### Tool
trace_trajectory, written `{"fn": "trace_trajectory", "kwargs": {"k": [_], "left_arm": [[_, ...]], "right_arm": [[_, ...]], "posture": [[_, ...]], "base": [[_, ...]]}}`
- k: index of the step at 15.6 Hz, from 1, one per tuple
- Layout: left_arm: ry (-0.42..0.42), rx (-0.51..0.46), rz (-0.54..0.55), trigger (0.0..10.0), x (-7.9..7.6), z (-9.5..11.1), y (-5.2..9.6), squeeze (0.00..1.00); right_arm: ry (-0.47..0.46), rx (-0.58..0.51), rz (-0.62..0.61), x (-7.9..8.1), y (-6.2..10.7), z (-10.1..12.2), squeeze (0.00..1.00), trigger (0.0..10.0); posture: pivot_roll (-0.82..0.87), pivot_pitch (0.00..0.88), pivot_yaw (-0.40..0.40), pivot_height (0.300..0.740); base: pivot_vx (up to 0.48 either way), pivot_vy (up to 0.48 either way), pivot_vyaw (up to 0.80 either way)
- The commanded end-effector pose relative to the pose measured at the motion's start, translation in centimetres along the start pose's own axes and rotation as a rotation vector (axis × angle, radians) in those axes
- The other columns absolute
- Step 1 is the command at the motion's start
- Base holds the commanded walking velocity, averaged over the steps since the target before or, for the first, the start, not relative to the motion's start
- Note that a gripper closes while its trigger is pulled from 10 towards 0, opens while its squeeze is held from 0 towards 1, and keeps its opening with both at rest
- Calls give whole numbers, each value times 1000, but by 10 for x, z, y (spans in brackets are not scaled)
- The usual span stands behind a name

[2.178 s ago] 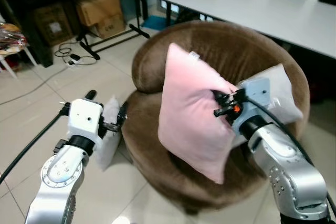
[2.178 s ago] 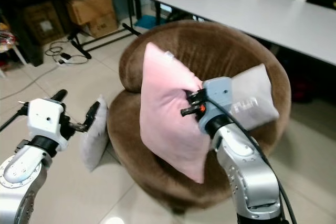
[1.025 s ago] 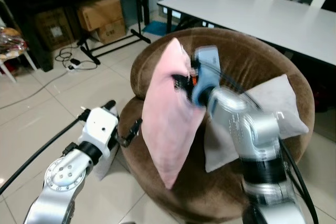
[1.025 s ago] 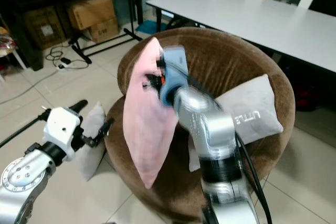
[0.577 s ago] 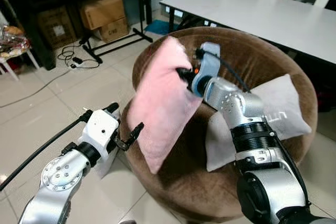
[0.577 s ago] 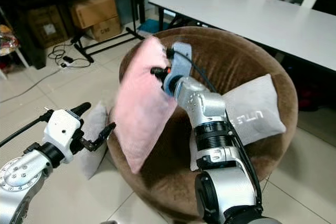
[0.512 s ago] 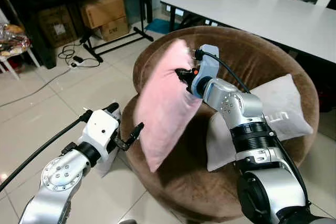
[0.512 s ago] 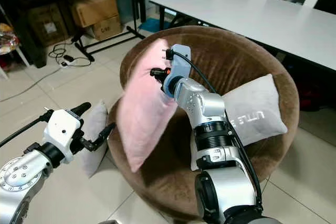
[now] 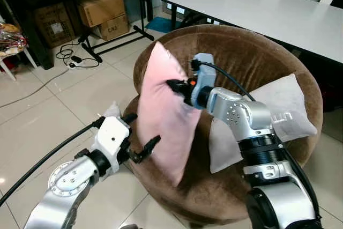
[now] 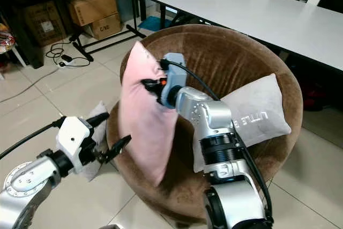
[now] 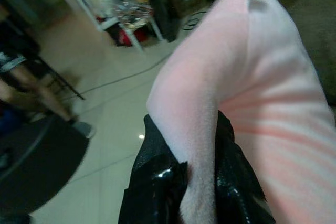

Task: Move the pillow to the sofa from floor

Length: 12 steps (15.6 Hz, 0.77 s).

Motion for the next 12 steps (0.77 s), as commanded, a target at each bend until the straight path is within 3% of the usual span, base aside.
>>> {"fn": "trace_trajectory", "kwargs": {"k": [1,4,5,7,8,10,11,12], "left_arm": [[-1,-4,-18,10000,0,3,4,0],[-17,25,-26,10000,0,-2,11,0],[-15,27,-30,10000,1,-2,11,0],[-21,27,-45,10000,1,-1,11,0],[-17,29,-45,10000,1,-2,12,0],[-10,34,-58,10000,-4,-3,13,0],[-5,37,-66,10000,-6,-4,12,0],[-3,37,-71,10000,-7,-4,12,0]], "right_arm": [[13,-27,88,24,-1,13,0,10000],[-64,-25,142,42,-13,6,0,10000],[-185,-76,113,37,-21,10,0,10000],[-458,-204,-58,-11,-22,22,0,10000],[-532,-247,-132,-34,-17,24,0,10000],[-608,-302,-316,-84,0,18,0,10000],[-598,-318,-423,-109,11,13,0,10000],[-586,-322,-485,-122,16,10,0,10000]], "posture": [[-41,0,-26,740],[-32,0,-12,740],[-31,0,-8,740],[-24,0,-13,740],[-24,0,-13,740],[-23,0,-18,740],[-26,0,-20,740],[-25,0,-22,740]], "base": [[0,0,0],[0,0,0],[0,0,0],[0,0,0],[0,0,0],[0,0,0],[0,0,0],[0,0,0]]}}
Point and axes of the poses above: a point about 5 cm out from each wrist's last joint towards the gripper, its own y axis pointing back from the gripper into the wrist, its own z axis along the axis of the wrist's last joint, x = y × z, the point moved 5 cm from there along -y, pointing out of the wrist towards the gripper, and after that the axes turned 15 degrees about -y, right-handed, at the moved point
